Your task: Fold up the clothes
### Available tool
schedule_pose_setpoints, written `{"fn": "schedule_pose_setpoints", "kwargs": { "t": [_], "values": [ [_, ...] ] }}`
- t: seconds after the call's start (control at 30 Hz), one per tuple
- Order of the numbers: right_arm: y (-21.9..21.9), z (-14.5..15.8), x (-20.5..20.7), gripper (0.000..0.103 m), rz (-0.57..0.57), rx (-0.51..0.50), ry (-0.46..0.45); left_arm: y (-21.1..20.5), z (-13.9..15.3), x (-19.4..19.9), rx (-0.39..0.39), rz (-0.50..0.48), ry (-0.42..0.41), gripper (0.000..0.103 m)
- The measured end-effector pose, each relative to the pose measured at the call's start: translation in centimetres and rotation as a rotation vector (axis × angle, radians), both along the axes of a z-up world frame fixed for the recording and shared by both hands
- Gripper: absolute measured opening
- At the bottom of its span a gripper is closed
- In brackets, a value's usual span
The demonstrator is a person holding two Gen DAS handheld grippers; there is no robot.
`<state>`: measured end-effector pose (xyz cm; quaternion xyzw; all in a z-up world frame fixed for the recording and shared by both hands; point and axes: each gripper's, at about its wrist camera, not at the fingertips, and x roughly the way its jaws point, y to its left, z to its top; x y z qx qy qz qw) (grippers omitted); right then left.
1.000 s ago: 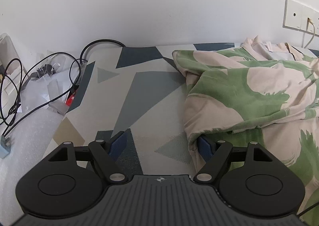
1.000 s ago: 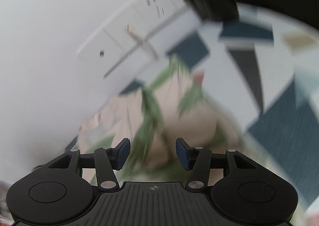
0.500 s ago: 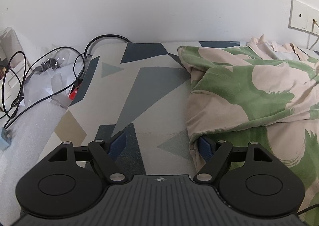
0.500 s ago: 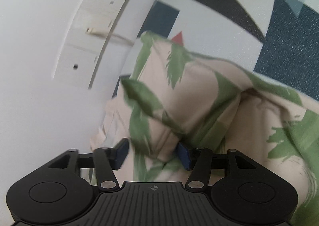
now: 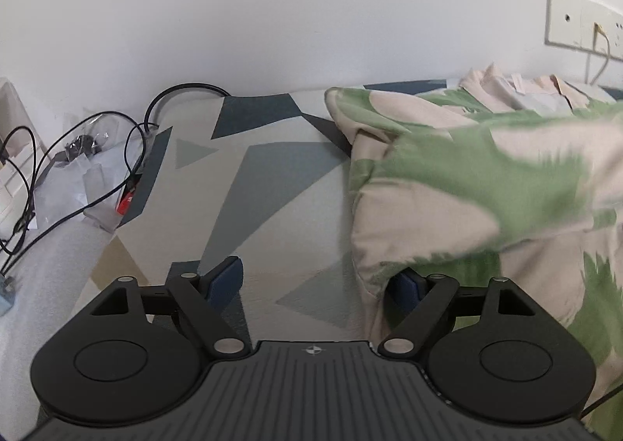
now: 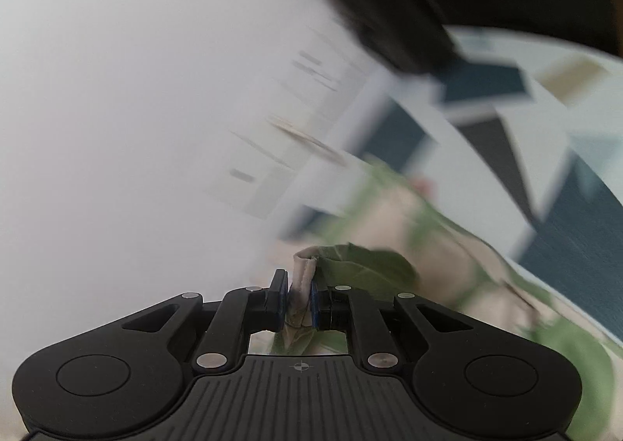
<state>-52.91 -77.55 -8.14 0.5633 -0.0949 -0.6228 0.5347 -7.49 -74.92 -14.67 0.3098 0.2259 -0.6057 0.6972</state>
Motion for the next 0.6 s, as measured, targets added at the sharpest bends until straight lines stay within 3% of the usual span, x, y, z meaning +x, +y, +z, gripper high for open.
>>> {"fn": "schedule_pose_setpoints", "kwargs": {
  "t": [0.1,0.17,0.33,0.4,0.47,0.6],
  "values": [
    [-2.8,-0.9,0.9,0.011,0.010,0.105,0.034,-0.1,0.6,0.8,-0.018,0.032,0.033,0.081],
    [-5.4,1.3,2.5,0.011,0.056,0.052,0.042,0.0,0.9,1.3,-0.039,0.044,0.049,0.081],
    [-6.2,13.7,6.9,0.008,0.257,-0.467,0.078,0.4,1.8,2.3,-0.090,0.070,0.085,0.086],
    [-6.1,15.6,6.7,0.008,0.277,-0.520,0.040,0.6,2.2,1.5,-0.110,0.054,0.056,0.086],
    [-6.0,14.7,5.5,0.008,0.240,-0.493,0.060,0.3,2.1,0.8,-0.098,0.033,0.020,0.086],
    [-5.8,6.9,0.7,0.007,0.093,-0.231,0.074,0.0,1.3,0.6,-0.055,0.006,-0.014,0.086]
  ]
}}
